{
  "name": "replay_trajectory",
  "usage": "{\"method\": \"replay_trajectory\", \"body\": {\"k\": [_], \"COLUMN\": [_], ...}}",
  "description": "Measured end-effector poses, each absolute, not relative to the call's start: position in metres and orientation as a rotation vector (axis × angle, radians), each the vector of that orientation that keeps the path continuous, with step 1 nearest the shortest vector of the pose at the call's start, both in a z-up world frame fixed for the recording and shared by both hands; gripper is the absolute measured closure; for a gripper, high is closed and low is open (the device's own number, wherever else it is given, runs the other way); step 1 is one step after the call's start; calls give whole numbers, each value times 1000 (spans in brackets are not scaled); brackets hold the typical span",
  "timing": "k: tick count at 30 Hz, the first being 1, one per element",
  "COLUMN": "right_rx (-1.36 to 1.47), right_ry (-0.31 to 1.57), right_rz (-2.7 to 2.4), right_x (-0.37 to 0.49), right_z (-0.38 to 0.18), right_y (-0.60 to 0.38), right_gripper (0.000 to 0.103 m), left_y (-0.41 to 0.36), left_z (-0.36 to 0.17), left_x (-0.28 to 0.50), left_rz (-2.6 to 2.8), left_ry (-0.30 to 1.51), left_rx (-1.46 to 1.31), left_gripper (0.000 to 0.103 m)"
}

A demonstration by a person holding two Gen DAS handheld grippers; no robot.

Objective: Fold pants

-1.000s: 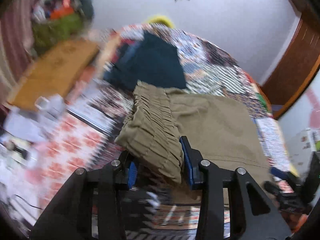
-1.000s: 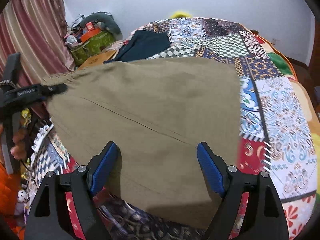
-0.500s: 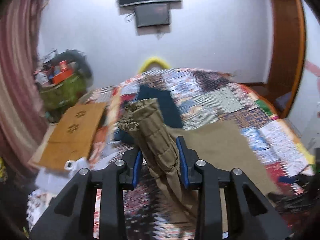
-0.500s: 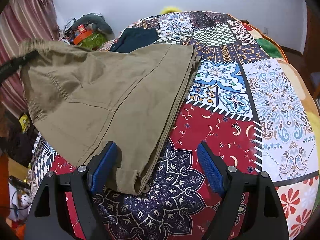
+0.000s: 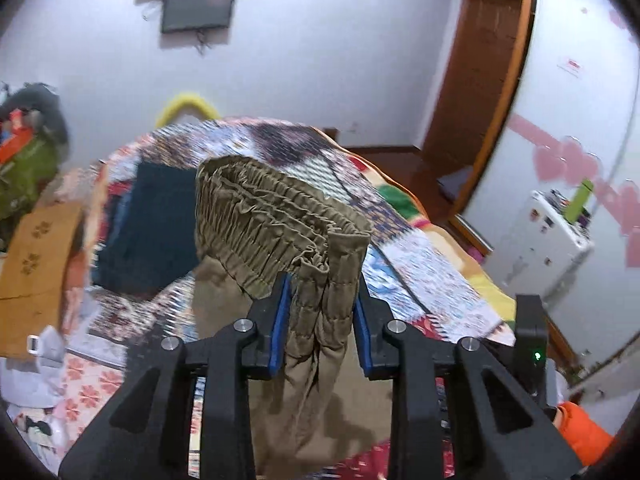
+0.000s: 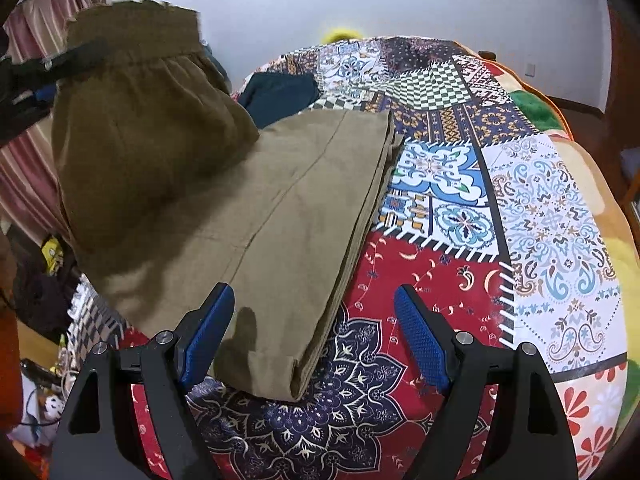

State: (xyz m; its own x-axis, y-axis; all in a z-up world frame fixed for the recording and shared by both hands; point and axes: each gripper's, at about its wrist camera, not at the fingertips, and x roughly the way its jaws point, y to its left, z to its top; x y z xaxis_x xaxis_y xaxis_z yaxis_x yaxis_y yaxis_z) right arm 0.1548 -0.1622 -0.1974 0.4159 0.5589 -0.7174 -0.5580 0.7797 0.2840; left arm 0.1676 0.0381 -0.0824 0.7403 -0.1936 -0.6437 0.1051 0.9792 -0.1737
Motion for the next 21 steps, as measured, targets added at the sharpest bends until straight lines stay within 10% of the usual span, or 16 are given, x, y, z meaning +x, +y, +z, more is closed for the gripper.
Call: {"method": "replay_trajectory", "body": {"k": [4, 9, 21], "right_rx": [9, 14, 29], "right_ry": [890, 880, 888], "right_rz": [704, 704, 670], "right_x": [156, 156, 159], "right_z": [-194, -191, -193], "right_y": [-162, -163, -173], "right_gripper": [23, 23, 23], "left_y": [28, 28, 80], "left_z": [-92, -95, -96], "left_x": [174, 167, 204], "left_rz": [-208, -230, -34], "left_ry": [769, 784, 764], "left_rx": [-124, -144, -33], "left_gripper": [67, 22, 8]}}
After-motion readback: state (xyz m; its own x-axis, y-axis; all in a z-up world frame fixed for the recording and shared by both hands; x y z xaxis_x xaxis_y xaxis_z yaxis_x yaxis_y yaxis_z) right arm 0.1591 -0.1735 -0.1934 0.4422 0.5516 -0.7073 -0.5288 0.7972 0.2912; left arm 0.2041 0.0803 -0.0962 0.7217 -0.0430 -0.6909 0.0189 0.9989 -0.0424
